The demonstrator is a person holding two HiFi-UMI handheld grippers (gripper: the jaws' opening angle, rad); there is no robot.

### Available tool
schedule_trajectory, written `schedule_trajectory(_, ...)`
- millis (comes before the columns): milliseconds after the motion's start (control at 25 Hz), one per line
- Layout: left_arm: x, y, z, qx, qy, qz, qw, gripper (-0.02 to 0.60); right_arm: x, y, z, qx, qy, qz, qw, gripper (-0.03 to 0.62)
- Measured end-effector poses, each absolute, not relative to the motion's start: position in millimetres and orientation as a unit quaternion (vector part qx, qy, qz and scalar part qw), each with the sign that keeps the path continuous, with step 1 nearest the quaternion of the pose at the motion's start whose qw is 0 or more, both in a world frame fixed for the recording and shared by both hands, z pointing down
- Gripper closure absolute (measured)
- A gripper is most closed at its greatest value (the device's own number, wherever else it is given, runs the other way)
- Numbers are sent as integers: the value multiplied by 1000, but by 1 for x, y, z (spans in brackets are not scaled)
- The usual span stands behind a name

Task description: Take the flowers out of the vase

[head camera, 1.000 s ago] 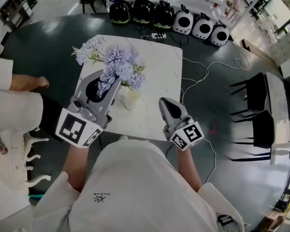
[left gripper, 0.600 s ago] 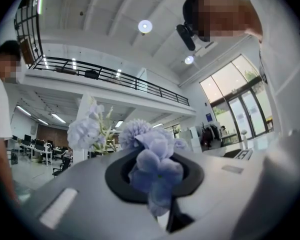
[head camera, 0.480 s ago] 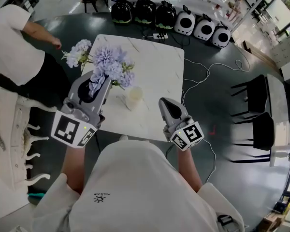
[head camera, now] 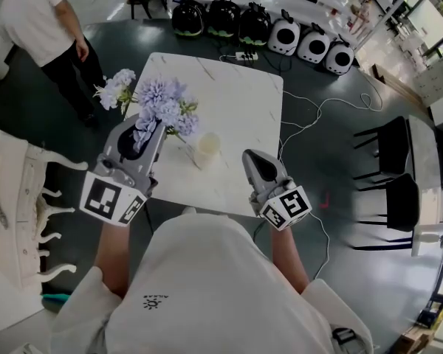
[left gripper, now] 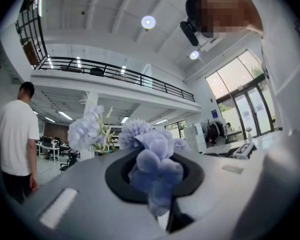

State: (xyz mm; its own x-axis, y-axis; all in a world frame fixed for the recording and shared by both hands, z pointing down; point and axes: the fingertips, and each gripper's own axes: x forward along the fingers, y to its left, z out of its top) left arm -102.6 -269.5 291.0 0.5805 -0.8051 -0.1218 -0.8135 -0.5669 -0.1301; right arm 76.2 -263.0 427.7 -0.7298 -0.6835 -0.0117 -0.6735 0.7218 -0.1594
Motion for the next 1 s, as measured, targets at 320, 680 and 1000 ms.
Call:
schedule_trajectory(320,-110,-275,320,-881,467,5,75,537,75,-264,428,-366,927,-72,32,592)
schedule_trajectory(680,-113,-279,366,-875,480,-21,60,537,79,-260,429,-366,927,-70,31,592)
schedule_trajectory(1000,-114,-281,395,-872,487,-39,35,537,79,-260,429,-368,927,-68,30,592)
